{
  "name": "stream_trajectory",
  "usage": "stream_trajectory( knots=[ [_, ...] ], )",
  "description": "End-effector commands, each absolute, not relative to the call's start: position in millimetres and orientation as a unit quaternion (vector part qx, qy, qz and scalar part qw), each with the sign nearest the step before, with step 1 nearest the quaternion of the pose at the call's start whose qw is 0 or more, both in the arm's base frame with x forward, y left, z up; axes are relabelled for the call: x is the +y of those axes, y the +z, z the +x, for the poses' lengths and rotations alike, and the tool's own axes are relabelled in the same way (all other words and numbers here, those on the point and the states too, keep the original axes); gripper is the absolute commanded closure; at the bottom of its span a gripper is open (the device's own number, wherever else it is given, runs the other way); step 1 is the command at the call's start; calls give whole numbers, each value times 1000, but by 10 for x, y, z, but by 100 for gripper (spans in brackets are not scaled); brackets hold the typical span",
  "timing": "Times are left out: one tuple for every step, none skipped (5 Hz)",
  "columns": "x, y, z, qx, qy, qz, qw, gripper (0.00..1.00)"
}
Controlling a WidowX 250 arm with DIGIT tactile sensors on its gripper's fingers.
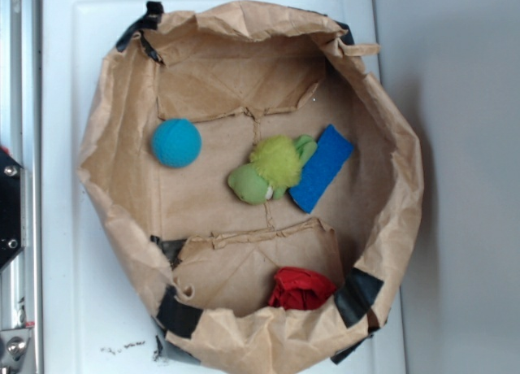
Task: Grab the green animal.
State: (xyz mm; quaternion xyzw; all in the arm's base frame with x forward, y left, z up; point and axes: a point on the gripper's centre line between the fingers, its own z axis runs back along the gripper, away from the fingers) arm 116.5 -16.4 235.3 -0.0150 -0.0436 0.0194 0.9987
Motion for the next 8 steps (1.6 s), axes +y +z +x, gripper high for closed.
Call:
stream_trajectory(
  knots=[
    [-164,2353,1165,-44,19,-15,999,0],
    [-136,2271,1514,-71,34,-6,997,0],
    [-62,2184,1714,-79,42,-11,996,0],
    [-62,2184,1714,-79,42,-11,996,0],
    [-62,2184,1714,-79,42,-11,996,0],
    [-62,2184,1714,-79,42,-11,996,0],
    [-44,1874,1878,-86,19,-29,996,0],
    [102,1586,2019,-95,25,-44,994,0]
  ],
)
